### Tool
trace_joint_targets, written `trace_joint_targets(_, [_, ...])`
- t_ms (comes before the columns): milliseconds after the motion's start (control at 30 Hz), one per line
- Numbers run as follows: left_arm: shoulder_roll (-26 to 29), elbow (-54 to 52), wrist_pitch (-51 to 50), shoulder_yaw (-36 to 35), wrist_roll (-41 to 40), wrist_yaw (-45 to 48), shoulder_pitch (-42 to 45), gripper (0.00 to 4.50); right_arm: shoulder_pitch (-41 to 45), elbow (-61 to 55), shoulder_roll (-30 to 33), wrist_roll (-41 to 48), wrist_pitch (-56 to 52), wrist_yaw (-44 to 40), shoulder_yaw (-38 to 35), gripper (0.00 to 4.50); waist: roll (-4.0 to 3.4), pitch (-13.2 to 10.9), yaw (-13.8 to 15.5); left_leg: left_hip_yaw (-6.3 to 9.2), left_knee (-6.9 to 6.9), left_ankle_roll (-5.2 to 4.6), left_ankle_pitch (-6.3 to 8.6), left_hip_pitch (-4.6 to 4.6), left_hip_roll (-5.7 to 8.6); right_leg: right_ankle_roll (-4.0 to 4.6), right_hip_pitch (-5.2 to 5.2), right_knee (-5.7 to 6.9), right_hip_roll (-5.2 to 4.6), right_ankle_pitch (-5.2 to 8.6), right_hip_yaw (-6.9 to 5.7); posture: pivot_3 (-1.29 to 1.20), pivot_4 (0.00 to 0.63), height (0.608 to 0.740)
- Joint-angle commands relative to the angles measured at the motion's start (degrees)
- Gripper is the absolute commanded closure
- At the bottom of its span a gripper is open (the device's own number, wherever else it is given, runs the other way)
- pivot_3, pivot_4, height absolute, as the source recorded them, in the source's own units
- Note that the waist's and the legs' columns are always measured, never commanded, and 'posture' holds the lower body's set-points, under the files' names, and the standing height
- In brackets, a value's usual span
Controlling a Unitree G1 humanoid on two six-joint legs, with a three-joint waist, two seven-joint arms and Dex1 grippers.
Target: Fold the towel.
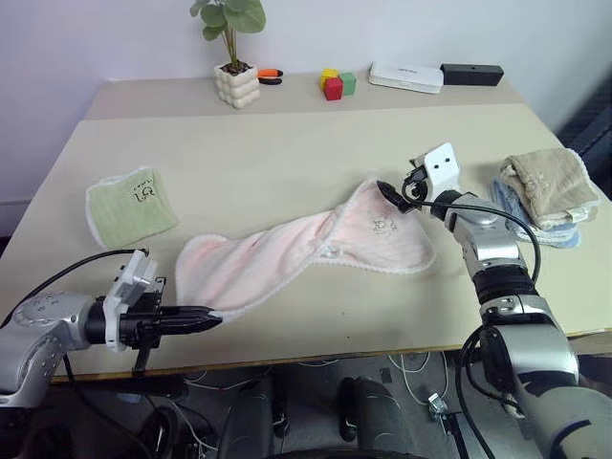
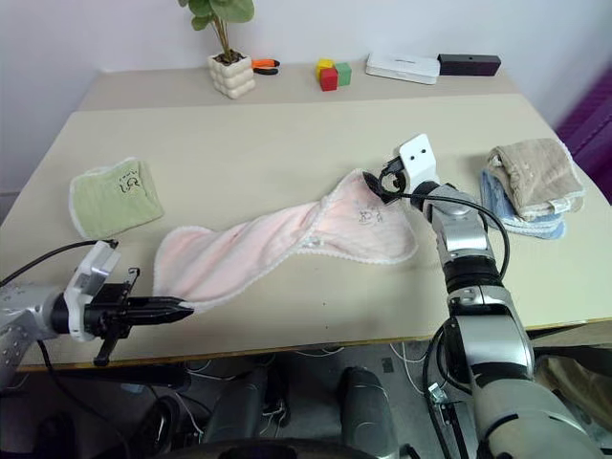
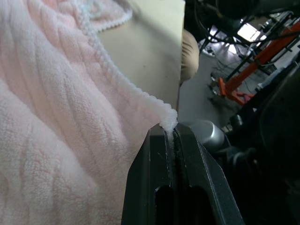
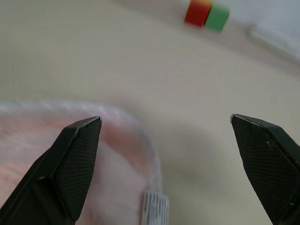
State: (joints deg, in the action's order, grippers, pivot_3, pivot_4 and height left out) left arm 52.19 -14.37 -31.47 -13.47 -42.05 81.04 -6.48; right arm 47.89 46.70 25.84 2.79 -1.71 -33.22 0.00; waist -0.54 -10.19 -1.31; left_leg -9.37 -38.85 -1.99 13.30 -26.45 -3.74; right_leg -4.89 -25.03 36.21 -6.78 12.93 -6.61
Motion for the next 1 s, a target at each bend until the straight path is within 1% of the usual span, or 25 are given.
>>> trace_joint_targets(33, [0.7,-2.9,-1.1,-3.2,-2.3,-0.4,-1.9,4.43,2.9,3.6,0.1,-2.6,1.8,-1.6,2.0,0.00,0.00,0.0,0.0,-0.02,0.01,0.00,0.00,0.00,0.00,0.00,-0.02,0.00,0.00,0.00,0.01,0.00,0.150,0.740])
trace_joint_targets(267, [0.3,-3.7,-0.5,-3.8,-2.2,-1.7,-3.0,4.43,6.3,10.8,-1.7,-2.8,-2.1,-3.1,1.9,0.00,-0.01,0.0,-0.1,-0.08,0.07,0.15,0.01,0.01,0.00,0.01,-0.06,0.00,0.02,-0.01,0.05,0.00,0.150,0.740])
trace_joint_targets(400, [0.1,-3.4,-0.5,-3.2,-2.5,-2.3,-1.6,4.43,8.8,15.1,-4.8,0.6,-8.5,-2.4,-1.8,0.00,0.03,0.0,-0.9,-0.10,0.11,0.19,-0.01,0.02,-0.01,-0.02,-0.06,0.01,0.03,-0.03,0.06,0.00,0.150,0.740])
trace_joint_targets(467, [0.3,-3.3,-0.6,-3.0,-2.5,-2.3,-1.4,4.50,9.6,16.8,-5.5,1.4,-11.1,-1.8,-3.3,0.54,0.03,0.0,-1.3,-0.10,0.15,0.20,-0.02,0.03,0.00,-0.12,-0.05,0.01,0.05,-0.09,0.05,0.00,0.150,0.740])
trace_joint_targets(500, [0.4,-3.2,-0.9,-3.0,-2.6,-2.2,-1.4,4.50,9.9,17.6,-5.6,1.5,-11.4,-0.6,-3.8,0.91,0.01,0.1,-1.3,-0.10,0.18,0.20,-0.03,0.05,0.00,-0.15,-0.05,0.01,0.05,-0.10,0.06,0.00,0.150,0.740])
trace_joint_targets(567, [0.7,-3.0,-0.7,-2.9,-2.3,-2.1,-1.2,4.50,10.6,18.6,-5.8,1.9,-11.9,1.0,-5.1,1.82,0.02,0.1,-1.4,-0.12,0.26,0.20,-0.04,0.08,0.01,-0.15,-0.06,0.00,0.05,-0.11,0.07,0.00,0.150,0.740])
trace_joint_targets(633, [0.7,-2.8,-0.7,-2.8,-2.2,-2.2,-0.8,4.50,11.0,19.4,-5.6,1.7,-12.3,2.6,-5.6,2.84,0.02,0.1,-1.4,-0.12,0.36,0.24,-0.08,0.09,0.02,-0.15,-0.08,-0.02,0.04,-0.11,0.07,0.00,0.150,0.740])
trace_joint_targets(733, [0.6,-2.5,-0.8,-2.5,-2.2,-2.2,-0.3,4.50,10.8,19.3,-5.3,1.6,-12.2,2.2,-5.7,4.35,0.05,0.1,-1.3,-0.13,0.52,0.33,-0.16,0.16,0.05,-0.14,-0.08,-0.04,0.04,-0.11,0.09,0.00,0.150,0.740])
trace_joint_targets(767, [0.3,-2.4,-0.4,-2.4,-2.0,-2.4,0.1,4.50,10.7,18.6,-5.1,2.0,-12.0,1.1,-5.9,4.47,0.07,0.1,-1.2,-0.13,0.55,0.35,-0.17,0.20,0.05,-0.14,-0.05,-0.04,0.04,-0.11,0.09,0.00,0.150,0.740])
trace_joint_targets(900, [-0.8,-1.5,0.8,-2.0,-1.0,-3.8,1.7,4.50,9.6,14.9,-3.9,2.5,-11.8,-2.1,-5.9,4.47,0.06,0.1,-1.2,-0.11,0.59,0.33,-0.18,0.23,0.05,-0.14,-0.03,-0.05,0.03,-0.11,0.10,0.00,0.150,0.740])
trace_joint_targets(933, [-1.8,-0.7,2.6,-1.9,0.7,-5.5,2.8,4.50,8.5,12.2,-3.3,2.8,-11.4,-4.2,-5.7,4.47,0.06,0.1,-1.1,-0.11,0.62,0.28,-0.21,0.23,0.06,-0.14,-0.04,-0.05,0.04,-0.11,0.10,0.00,0.150,0.740])
trace_joint_targets(1000, [-3.9,1.7,5.4,-1.7,2.9,-8.4,5.7,4.50,3.8,2.2,-1.1,4.5,-11.4,-9.9,-5.5,4.47,0.05,0.1,-0.7,-0.11,0.65,0.26,-0.24,0.23,0.07,-0.14,-0.04,-0.06,0.04,-0.11,0.10,0.00,0.150,0.740])
